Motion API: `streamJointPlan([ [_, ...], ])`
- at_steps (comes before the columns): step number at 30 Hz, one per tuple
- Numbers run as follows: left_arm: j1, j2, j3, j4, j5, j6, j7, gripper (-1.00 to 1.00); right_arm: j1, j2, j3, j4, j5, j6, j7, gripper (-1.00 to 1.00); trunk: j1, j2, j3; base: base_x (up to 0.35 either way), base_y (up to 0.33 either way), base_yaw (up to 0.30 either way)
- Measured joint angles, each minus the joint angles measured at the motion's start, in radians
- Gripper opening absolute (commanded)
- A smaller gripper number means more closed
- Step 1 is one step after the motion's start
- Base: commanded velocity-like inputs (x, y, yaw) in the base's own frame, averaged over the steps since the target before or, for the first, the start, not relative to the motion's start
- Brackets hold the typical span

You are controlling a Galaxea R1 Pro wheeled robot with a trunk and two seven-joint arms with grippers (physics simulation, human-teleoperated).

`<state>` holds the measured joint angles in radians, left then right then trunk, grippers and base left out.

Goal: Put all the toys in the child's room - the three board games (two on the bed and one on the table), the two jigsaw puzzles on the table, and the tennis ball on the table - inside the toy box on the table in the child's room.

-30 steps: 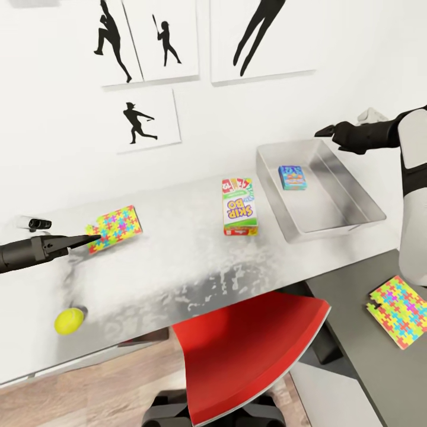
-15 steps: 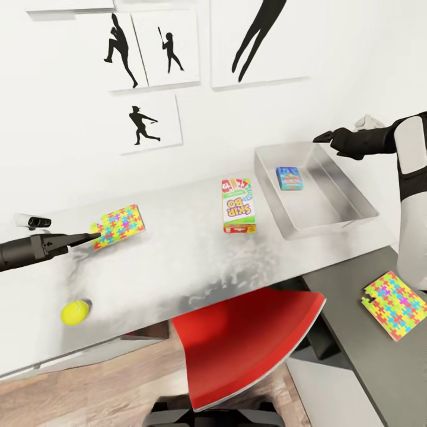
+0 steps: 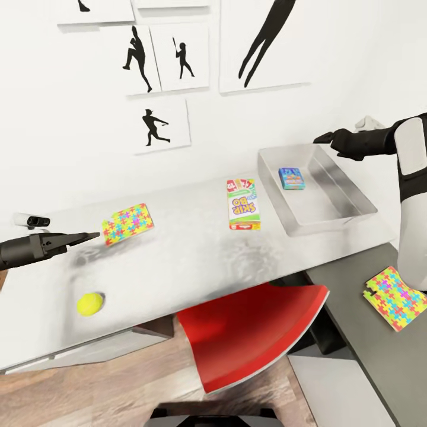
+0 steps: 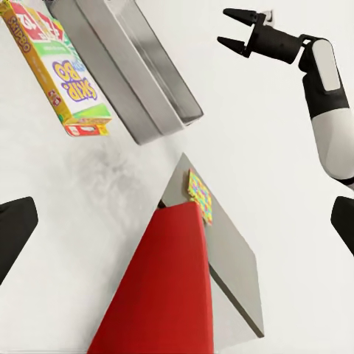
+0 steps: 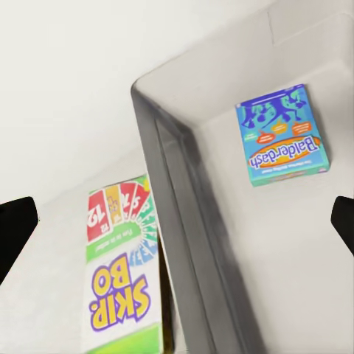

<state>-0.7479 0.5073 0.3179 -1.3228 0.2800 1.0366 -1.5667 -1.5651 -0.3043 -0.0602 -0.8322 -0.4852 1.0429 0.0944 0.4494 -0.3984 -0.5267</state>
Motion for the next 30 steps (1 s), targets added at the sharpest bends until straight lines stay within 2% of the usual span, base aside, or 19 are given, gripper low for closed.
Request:
streamJointPlan([
  [15, 0.000, 0.001, -0.001, 0.002, 0.000, 0.000, 0.000, 1.00, 0.034, -0.002, -0.002, 0.001, 0.000, 0.000, 0.000, 1.00, 0.000, 0.000, 0.025, -0.022, 0.106, 0.000],
  [24, 0.000, 0.001, 0.001, 0.003, 0.000, 0.000, 0.000, 1.00, 0.048, -0.004, -0.002, 0.002, 0.001, 0.000, 0.000, 1.00, 0.000, 0.000, 0.040, -0.146, 0.082, 0.000],
  [30, 0.000, 0.000, 0.000, 0.003, 0.000, 0.000, 0.000, 1.00, 0.056, -0.024, 0.001, 0.004, 0.002, 0.000, 0.000, 1.00, 0.000, 0.000, 0.050, -0.038, 0.022, 0.000],
])
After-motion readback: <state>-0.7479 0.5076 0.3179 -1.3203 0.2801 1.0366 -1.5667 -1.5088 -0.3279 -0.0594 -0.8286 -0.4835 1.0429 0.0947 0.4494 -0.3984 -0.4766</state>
